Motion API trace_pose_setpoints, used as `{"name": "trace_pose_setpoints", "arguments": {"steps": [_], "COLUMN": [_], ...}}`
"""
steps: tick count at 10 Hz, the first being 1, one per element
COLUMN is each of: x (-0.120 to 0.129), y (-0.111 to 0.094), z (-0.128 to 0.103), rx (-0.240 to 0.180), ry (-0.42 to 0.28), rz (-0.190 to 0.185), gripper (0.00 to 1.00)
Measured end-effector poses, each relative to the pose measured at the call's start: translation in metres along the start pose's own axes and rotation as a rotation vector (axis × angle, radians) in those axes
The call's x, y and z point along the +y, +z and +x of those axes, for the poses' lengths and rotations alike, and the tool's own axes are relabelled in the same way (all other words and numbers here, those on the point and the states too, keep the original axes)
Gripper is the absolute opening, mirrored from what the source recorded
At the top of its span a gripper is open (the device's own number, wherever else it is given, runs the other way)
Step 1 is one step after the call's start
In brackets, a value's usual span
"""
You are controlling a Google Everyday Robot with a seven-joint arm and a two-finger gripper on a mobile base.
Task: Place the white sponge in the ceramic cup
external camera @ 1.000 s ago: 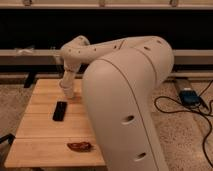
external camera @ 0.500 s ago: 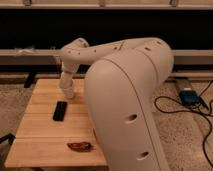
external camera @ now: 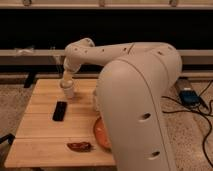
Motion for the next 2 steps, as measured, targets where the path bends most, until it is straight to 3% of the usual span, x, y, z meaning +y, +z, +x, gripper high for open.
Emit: {"name": "trace_pose_setpoints", "arguments": {"steps": [2], "x": [0.0017], "y": [0.0012], "z": [-0.0032], "rx": [-0.002], "ry": [-0.003], "rz": [-0.003], "gripper": [0.80]}}
